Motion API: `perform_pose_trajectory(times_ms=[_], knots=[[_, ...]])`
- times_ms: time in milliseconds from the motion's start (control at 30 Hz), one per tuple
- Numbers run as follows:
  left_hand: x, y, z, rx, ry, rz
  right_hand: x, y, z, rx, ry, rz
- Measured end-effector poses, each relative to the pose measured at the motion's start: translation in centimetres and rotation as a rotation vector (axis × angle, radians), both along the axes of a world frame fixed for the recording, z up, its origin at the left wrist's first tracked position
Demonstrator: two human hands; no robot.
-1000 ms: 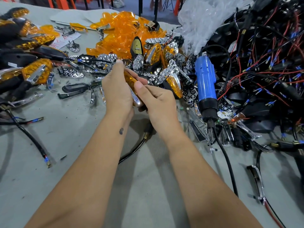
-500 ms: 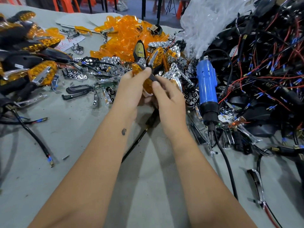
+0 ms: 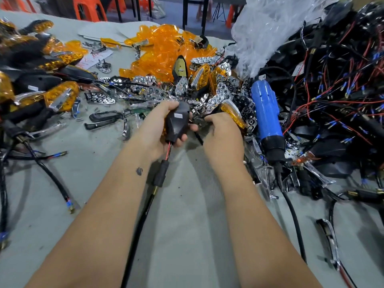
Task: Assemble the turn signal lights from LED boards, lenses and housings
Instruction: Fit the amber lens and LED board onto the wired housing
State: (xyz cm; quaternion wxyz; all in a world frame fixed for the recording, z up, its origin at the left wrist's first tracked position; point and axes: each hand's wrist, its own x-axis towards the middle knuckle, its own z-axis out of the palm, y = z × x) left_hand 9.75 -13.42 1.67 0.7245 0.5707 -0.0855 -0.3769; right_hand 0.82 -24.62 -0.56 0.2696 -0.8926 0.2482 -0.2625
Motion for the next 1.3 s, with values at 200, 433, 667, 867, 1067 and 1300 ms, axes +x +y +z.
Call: perform_pose_trajectory(times_ms=[200, 433, 667, 867, 1067, 1300], knots=[[1.0, -0.5, -1.3, 0.090, -0.227, 0.393, -0.3, -0.4, 0.1, -0.013, 0.072, -0.019], [3.3, 2.4, -1.1, -0.267, -0.074, 0.693, -0.2, 0.0, 0.2, -0.073, 0.077, 0.040], [3.2, 3.6, -0.2, -0.556, 0.235, 0.570, 0.5, 2.1, 0.0, -0.083, 0.101, 0.277], [2.8, 3.7, -0.1, -0.564, 0.252, 0.577, 2.8, 3.5, -0.4, -0.182, 0.267, 0.389], [2.4, 3.5, -0.3, -0.456, 0.223, 0.530, 6.6, 3.3, -0.1, -0.248, 0.475, 0.390], [2.3, 3.2, -0.3, -0.339, 0.207, 0.500, 5.1, 3.5, 0.6, -0.439, 0.272, 0.385]])
